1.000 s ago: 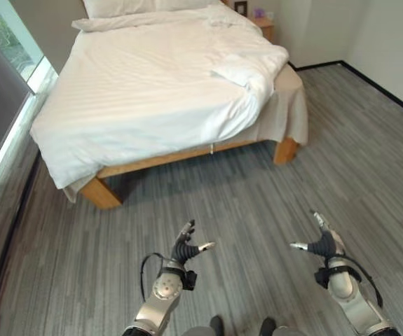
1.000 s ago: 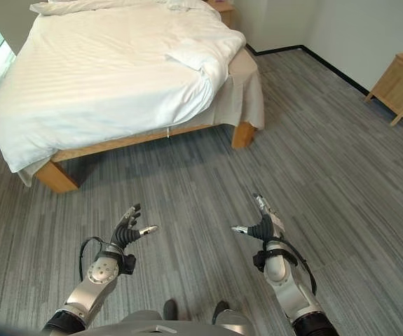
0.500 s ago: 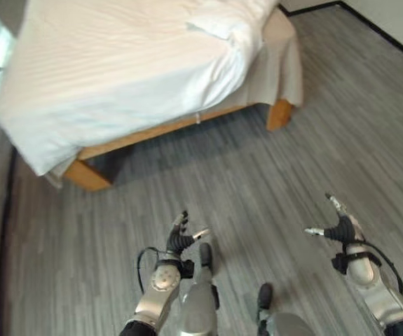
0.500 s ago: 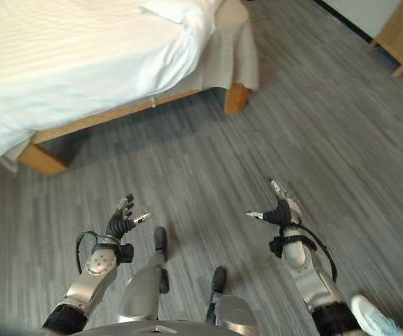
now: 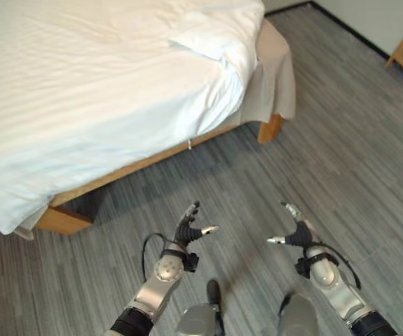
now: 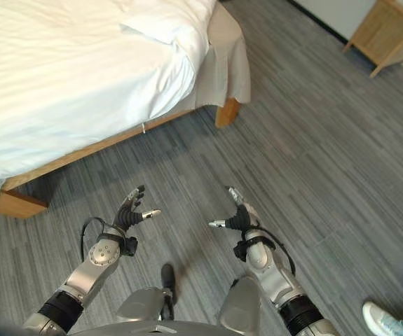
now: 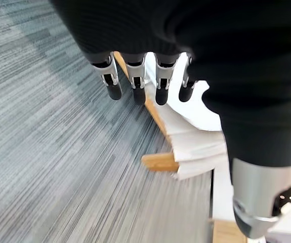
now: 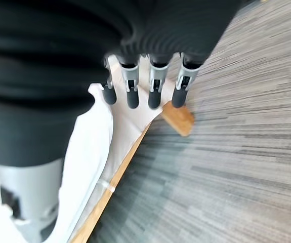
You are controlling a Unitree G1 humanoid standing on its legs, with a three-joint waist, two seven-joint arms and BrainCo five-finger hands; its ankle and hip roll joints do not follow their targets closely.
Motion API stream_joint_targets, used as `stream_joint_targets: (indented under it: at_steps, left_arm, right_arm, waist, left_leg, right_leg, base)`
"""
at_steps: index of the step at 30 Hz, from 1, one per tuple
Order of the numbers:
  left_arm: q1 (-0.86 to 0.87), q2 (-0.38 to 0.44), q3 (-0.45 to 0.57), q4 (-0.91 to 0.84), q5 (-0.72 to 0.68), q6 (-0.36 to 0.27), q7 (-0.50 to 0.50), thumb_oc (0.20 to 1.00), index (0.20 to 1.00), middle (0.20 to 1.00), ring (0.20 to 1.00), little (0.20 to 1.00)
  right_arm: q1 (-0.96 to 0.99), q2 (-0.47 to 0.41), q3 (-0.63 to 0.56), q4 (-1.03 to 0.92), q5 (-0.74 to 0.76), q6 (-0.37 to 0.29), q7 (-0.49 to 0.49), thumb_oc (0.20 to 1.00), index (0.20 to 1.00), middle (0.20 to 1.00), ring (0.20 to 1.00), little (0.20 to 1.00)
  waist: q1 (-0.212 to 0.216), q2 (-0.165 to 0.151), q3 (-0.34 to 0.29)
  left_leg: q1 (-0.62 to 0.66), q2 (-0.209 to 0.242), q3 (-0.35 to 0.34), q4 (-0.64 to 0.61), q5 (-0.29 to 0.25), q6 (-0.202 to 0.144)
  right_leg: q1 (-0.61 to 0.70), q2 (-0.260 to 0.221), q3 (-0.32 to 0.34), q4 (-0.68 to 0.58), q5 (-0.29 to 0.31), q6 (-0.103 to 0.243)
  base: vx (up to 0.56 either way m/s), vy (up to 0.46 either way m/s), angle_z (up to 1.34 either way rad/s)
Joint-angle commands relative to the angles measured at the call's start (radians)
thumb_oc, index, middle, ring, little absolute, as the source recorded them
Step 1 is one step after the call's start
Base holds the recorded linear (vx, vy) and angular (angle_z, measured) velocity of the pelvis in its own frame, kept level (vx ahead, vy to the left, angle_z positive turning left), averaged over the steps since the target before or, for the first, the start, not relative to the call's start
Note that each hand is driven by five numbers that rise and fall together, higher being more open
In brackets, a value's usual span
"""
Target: Making the bed.
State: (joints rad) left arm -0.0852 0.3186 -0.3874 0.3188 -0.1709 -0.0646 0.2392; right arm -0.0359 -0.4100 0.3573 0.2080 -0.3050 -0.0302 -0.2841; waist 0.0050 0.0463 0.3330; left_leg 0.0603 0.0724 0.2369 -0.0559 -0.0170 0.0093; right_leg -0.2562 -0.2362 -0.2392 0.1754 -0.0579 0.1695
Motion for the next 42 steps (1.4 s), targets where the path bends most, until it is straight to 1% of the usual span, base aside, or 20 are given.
stream_joint_targets:
  at_steps: [1,4,5,7,8,10,12,15,17,20,21,22,25,26,28,32,34,35,36,42]
  left_arm:
    - [0.019,0.011,0.029,-0.069,0.06,-0.036,-0.003,1.0,1.0,1.0,1.0,1.0]
    - [0.028,0.009,0.042,-0.064,0.061,-0.043,-0.001,1.0,1.0,1.0,1.0,1.0]
    - [0.033,0.002,0.037,-0.059,0.071,-0.048,-0.007,1.0,1.0,1.0,1.0,1.0]
    - [0.041,-0.011,0.033,-0.061,0.063,-0.054,-0.008,1.0,1.0,1.0,1.0,1.0]
    - [0.039,-0.017,0.027,-0.075,0.017,-0.044,-0.029,1.0,1.0,1.0,1.0,1.0]
    - [0.047,-0.021,0.055,-0.109,0.001,-0.036,-0.034,1.0,1.0,1.0,1.0,1.0]
    - [0.036,-0.025,0.081,-0.122,0.009,-0.041,-0.018,1.0,1.0,1.0,1.0,1.0]
    - [0.076,-0.04,0.101,-0.127,0.008,-0.049,-0.016,1.0,1.0,1.0,1.0,1.0]
    - [0.1,-0.049,0.105,-0.126,0.017,-0.048,-0.023,1.0,1.0,1.0,1.0,1.0]
    - [0.098,-0.057,0.101,-0.118,0.025,-0.04,-0.027,1.0,1.0,1.0,1.0,1.0]
    - [0.098,-0.056,0.1,-0.117,0.026,-0.037,-0.026,1.0,1.0,1.0,1.0,1.0]
    - [0.111,-0.055,0.1,-0.113,0.019,-0.035,-0.031,1.0,1.0,1.0,1.0,1.0]
    - [0.108,-0.045,0.092,-0.102,0.028,-0.02,-0.031,1.0,1.0,1.0,1.0,1.0]
    - [0.104,-0.041,0.089,-0.102,0.037,-0.01,-0.035,1.0,1.0,1.0,1.0,1.0]
    - [0.108,-0.004,0.082,-0.146,0.04,-0.014,-0.035,1.0,1.0,1.0,1.0,1.0]
    - [0.102,0.009,0.1,-0.177,0.026,-0.017,-0.024,1.0,1.0,1.0,1.0,1.0]
    - [0.107,0.039,0.149,-0.249,0.003,-0.034,-0.014,1.0,1.0,1.0,1.0,1.0]
    - [0.125,0.051,0.202,-0.295,-0.018,-0.051,-0.003,1.0,1.0,1.0,1.0,1.0]
    - [0.126,0.059,0.231,-0.315,-0.021,-0.054,0.003,1.0,1.0,1.0,1.0,1.0]
    - [0.124,0.096,0.425,-0.387,0.029,-0.071,0.075,1.0,1.0,1.0,1.0,1.0]
  right_arm:
    - [-0.021,-0.011,-0.062,-0.043,0.009,-0.012,-0.05,1.0,1.0,1.0,1.0,1.0]
    - [-0.014,-0.012,-0.072,-0.046,-0.006,-0.01,-0.05,1.0,1.0,1.0,1.0,1.0]
    - [-0.018,-0.023,-0.063,-0.041,-0.016,-0.012,-0.036,1.0,1.0,1.0,1.0,1.0]
    - [-0.017,-0.03,-0.056,-0.031,-0.011,-0.021,-0.035,1.0,1.0,1.0,1.0,1.0]
    - [-0.093,-0.172,-0.143,-0.056,0.076,-0.029,-0.017,1.0,1.0,1.0,1.0,1.0]
    - [0.114,-0.186,-0.242,-0.256,0.11,-0.069,0.015,1.0,1.0,1.0,1.0,1.0]
    - [0.197,-0.223,-0.301,-0.326,0.089,-0.081,0.035,1.0,1.0,1.0,1.0,1.0]
    - [0.214,-0.21,-0.32,-0.334,0.086,-0.081,0.05,1.0,1.0,1.0,1.0,1.0]
    - [0.212,-0.206,-0.318,-0.311,0.075,-0.079,0.045,1.0,1.0,1.0,1.0,1.0]
    - [0.199,-0.203,-0.319,-0.294,0.069,-0.072,0.035,1.0,1.0,1.0,1.0,1.0]
    - [0.196,-0.195,-0.321,-0.29,0.069,-0.067,0.03,1.0,1.0,1.0,1.0,1.0]
    - [0.212,-0.181,-0.327,-0.295,0.063,-0.062,0.04,1.0,1.0,1.0,1.0,1.0]
    - [0.217,-0.154,-0.32,-0.28,0.038,-0.05,0.039,1.0,1.0,1.0,1.0,1.0]
    - [0.228,-0.141,-0.329,-0.287,0.032,-0.047,0.039,1.0,1.0,1.0,1.0,1.0]
    - [0.261,-0.114,-0.366,-0.309,0.045,-0.049,0.034,1.0,1.0,1.0,1.0,1.0]
    - [0.257,-0.114,-0.388,-0.299,0.019,-0.036,0.008,1.0,1.0,1.0,1.0,1.0]
    - [0.271,-0.104,-0.451,-0.333,0.036,-0.037,-0.009,1.0,1.0,1.0,1.0,1.0]
    - [0.294,-0.1,-0.487,-0.34,0.064,-0.048,-0.012,1.0,1.0,1.0,1.0,1.0]
    - [0.303,-0.104,-0.504,-0.345,0.061,-0.048,-0.015,1.0,1.0,1.0,1.0,1.0]
    - [0.34,-0.135,-0.57,-0.375,0.037,-0.051,0.019,1.0,1.0,1.0,1.0,1.0]
  waist:
    - [-0.031,-0.04,0.012]
    - [-0.041,-0.039,0.004]
    - [-0.037,-0.04,-0.006]
    - [-0.047,-0.024,-0.007]
    - [-0.024,-0.029,-0.004]
    - [-0.049,-0.045,0.034]
    - [-0.047,-0.046,0.064]
    - [-0.03,-0.024,0.05]
    - [-0.02,0.013,0.038]
    - [-0.021,0.017,0.025]
    - [-0.027,0.02,0.02]
    - [-0.024,0.02,-0.01]
    - [-0.016,-0.008,-0.025]
    - [-0.027,-0.017,-0.029]
    - [-0.056,-0.019,-0.008]
    - [-0.062,-0.025,0.008]
    - [-0.072,-0.034,0.021]
    - [-0.078,-0.056,0.009]
    - [-0.082,-0.062,0.0]
    - [-0.066,-0.075,-0.062]
  left_leg:
    - [0.083,0.081,-0.035,-0.005,-0.029,-0.131]
    - [0.135,0.093,-0.06,0.029,-0.078,-0.145]
    - [0.149,0.105,-0.086,0.123,-0.104,-0.152]
    - [0.116,0.125,-0.103,0.253,-0.064,-0.167]
    - [0.003,0.154,-0.157,0.515,0.08,-0.179]
    - [-0.077,0.19,-0.104,0.62,0.138,-0.176]
    - [-0.204,0.143,-0.045,0.604,0.098,-0.186]
    - [-0.279,0.068,0.028,0.425,0.046,-0.132]
    - [-0.294,0.099,0.159,0.239,0.137,-0.136]
    - [-0.253,0.104,0.248,0.104,0.174,-0.149]
    - [-0.243,0.131,0.319,0.088,0.207,-0.136]
    - [-0.194,0.104,0.301,0.052,0.2,-0.099]
    - [-0.138,0.044,0.3,0.018,0.16,-0.046]
    - [-0.094,0.018,0.281,-0.013,0.13,-0.035]
    - [-0.018,0.009,0.266,-0.031,0.085,0.01]
    - [0.007,0.01,0.235,-0.031,0.063,-0.004]
    - [0.02,0.032,0.182,-0.031,0.07,-0.043]
    - [0.025,0.04,0.134,-0.031,0.064,-0.08]
    - [0.025,0.045,0.117,-0.031,0.066,-0.091]
    - [0.069,0.051,0.082,-0.03,0.053,-0.12]
  right_leg:
    - [0.086,-0.027,0.017,-0.245,0.154,0.073]
    - [0.082,-0.035,0.046,-0.221,0.176,0.083]
    - [0.091,-0.048,0.043,-0.168,0.182,0.058]
    - [0.104,-0.034,0.038,-0.164,0.179,0.035]
    - [0.19,-0.012,-0.003,-0.173,0.138,-0.028]
    - [0.271,0.016,-0.035,-0.211,0.095,-0.063]
    - [0.325,0.03,-0.039,-0.241,0.048,-0.066]
    - [0.362,0.051,-0.037,-0.243,0.017,-0.053]
    - [0.413,0.088,-0.05,-0.246,-0.027,-0.04]
    - [0.455,0.093,-0.062,-0.229,-0.076,-0.035]
    - [0.471,0.098,-0.1,-0.199,-0.094,-0.035]
    - [0.489,0.083,-0.123,-0.133,-0.106,-0.016]
    - [0.427,0.014,-0.114,0.102,-0.055,0.036]
    - [0.404,-0.019,-0.1,0.229,-0.016,0.078]
    - [0.252,-0.074,-0.047,0.451,0.102,0.092]
    - [0.192,-0.111,-0.049,0.397,0.092,0.078]
    - [0.191,-0.1,-0.06,0.247,0.044,0.061]
    - [0.197,-0.057,-0.016,-0.013,0.045,0.057]
    - [0.211,-0.036,0.009,-0.097,0.066,0.059]
    - [0.307,-0.027,0.012,-0.173,0.095,0.06]
  base:
    - [0.56,-0.298,0.41]
    - [0.38,-0.267,0.56]
    - [0.52,-0.484,0.77]
    - [0.34,-0.4,0.58]
    - [0.29,-0.477,0.32]
    - [0.32,-0.533,0.48]
    - [0.34,-0.322,0.13]
    - [0.36,-0.073,-0.44]
    - [0.6,-0.02,-0.46]
    - [0.33,-0.001,-0.05]
    - [0.39,0.039,-0.07]
    - [0.54,0.072,-0.07]
    - [0.4,0.113,0.17]
    - [0.2,0.117,0.03]
    - [0.36,0.051,0.89]
    - [0.18,-0.097,1.24]
    - [0.27,-0.345,1.11]
    - [0.31,-0.424,1.52]
    - [0.25,-0.353,1.49]
    - [0.17,-0.187,1.07]
